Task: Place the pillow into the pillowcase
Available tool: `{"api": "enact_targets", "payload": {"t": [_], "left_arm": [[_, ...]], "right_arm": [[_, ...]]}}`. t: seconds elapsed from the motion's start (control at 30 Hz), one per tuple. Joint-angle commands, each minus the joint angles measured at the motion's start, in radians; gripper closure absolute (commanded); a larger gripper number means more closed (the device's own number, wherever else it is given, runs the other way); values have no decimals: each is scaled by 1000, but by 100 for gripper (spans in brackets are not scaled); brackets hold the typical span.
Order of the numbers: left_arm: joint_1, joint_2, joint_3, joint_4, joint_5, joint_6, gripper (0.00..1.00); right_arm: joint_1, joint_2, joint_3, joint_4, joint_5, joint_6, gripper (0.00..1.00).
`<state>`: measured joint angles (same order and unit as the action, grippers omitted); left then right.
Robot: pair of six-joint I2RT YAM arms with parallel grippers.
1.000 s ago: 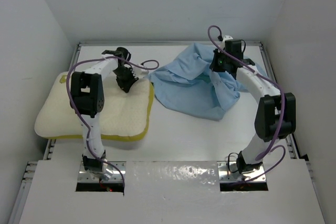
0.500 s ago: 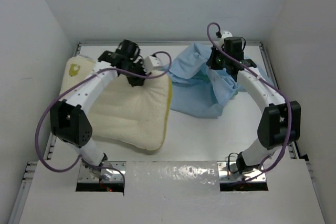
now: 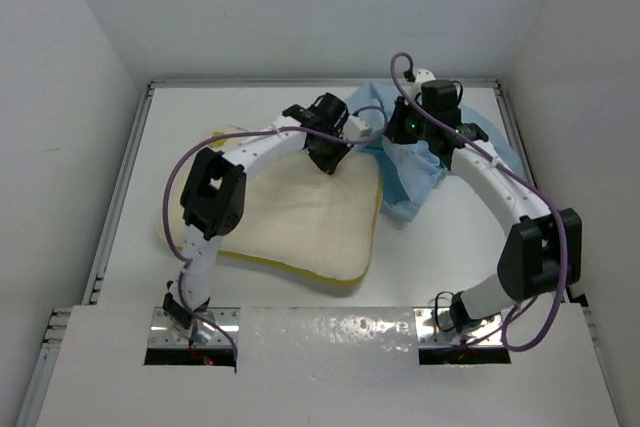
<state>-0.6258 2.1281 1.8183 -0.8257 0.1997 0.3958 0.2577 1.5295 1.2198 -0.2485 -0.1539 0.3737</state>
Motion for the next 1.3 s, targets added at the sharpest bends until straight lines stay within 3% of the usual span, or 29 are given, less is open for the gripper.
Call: {"api": "enact_targets", "payload": {"t": [0.0, 0.17, 0.27, 0.47, 0.57, 0.67, 0.9, 1.03, 1.07, 1.1, 1.13, 1.17, 1.2, 1.23, 1.27], "left_arm": [[17, 33, 153, 161, -100, -190, 100], [89, 99, 269, 207, -109, -386, 100], [118, 82, 276, 229, -105, -419, 100], [139, -12, 245, 217, -49, -403, 100], [188, -57, 211, 232, -13, -468, 100], [256, -92, 161, 292, -32, -544, 100], [264, -97, 130, 344, -28, -647, 100], [262, -28, 115, 375, -59, -658, 100], [261, -16, 107, 391, -71, -643, 94], [262, -1, 101, 407, -115, -629, 84], [264, 13, 107, 408, -131, -603, 71], [265, 45, 122, 398, -146, -585, 50], [268, 61, 178, 358, -158, -559, 44], [268, 79, 211, 334, -158, -493, 39], [268, 81, 272, 309, -157, -461, 31]], "right_arm": [[11, -83, -32, 17, -65, 47, 100], [28, -161, -146, -15, -68, 76, 100], [48, -192, -181, -41, -93, 67, 100], [60, -187, -102, -221, 31, -67, 100], [60, -177, -28, -329, 57, -179, 100], [61, -144, 67, -466, -47, -294, 100], [80, -57, 155, -693, -327, -533, 100], [83, -2, 129, -582, -380, -451, 100], [81, 12, 85, -516, -374, -403, 99], [83, 17, 60, -365, -363, -277, 90], [83, 24, 40, -297, -349, -227, 59], [83, 27, 6, -228, -299, -173, 43], [83, 29, 0, -136, -265, -106, 15], [81, 26, -2, -118, -219, -84, 1], [81, 21, 3, -104, -93, -64, 1]]}}
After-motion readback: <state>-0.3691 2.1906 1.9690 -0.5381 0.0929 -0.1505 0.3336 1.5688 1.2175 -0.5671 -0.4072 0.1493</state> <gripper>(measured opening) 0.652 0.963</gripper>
